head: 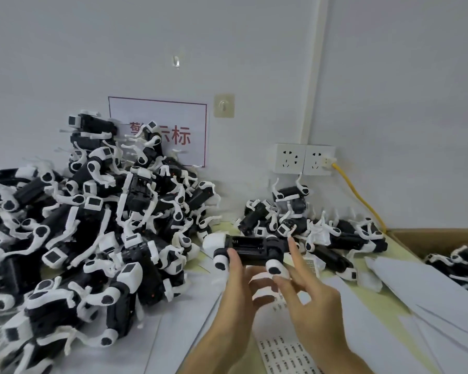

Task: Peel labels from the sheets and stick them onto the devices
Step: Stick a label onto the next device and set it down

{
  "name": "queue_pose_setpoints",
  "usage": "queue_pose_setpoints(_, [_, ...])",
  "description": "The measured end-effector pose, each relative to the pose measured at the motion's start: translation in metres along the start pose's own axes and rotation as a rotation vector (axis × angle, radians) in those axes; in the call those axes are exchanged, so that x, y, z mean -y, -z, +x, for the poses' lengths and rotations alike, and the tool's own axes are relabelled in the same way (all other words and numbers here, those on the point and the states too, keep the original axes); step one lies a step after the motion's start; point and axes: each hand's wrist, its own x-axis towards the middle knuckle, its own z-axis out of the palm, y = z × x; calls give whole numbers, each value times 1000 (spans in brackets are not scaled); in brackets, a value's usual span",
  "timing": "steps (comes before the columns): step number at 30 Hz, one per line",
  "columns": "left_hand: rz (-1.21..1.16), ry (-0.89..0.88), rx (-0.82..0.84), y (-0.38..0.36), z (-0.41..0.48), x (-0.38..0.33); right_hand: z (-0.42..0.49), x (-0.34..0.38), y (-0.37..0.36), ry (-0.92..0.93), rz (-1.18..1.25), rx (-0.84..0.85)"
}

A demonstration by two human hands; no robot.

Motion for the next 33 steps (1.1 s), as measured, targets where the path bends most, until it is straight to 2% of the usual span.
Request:
queue_pose_setpoints(3, [-74, -59, -44, 4, 2, -7, 0, -8, 4, 57, -103, 60])
queue_pose_setpoints(8, [-94, -85, 3, 13, -1, -20, 3, -10, 12, 141, -152, 119])
queue_pose_setpoints(11, [-60, -68, 33, 17, -1, -25, 6, -5, 13, 121, -152, 149])
queue_pose_setpoints(15, [-24, -40, 136, 14, -3, -19, 4, 3, 8, 149, -175, 285])
queue_pose_setpoints(21, [167, 46, 230, 0, -10, -10, -2, 7, 3, 188, -231, 291])
queue_pose_setpoints(25, [68, 115, 195, 5, -5, -10, 2, 5, 5, 243, -243, 331])
queue_pose_setpoints(28, [19, 102, 176, 7, -4, -9, 3, 3, 2, 255, -235, 329])
queue_pose_setpoints(33, [-170, 129, 14, 16, 4, -12, 8, -9, 12, 296, -269, 154])
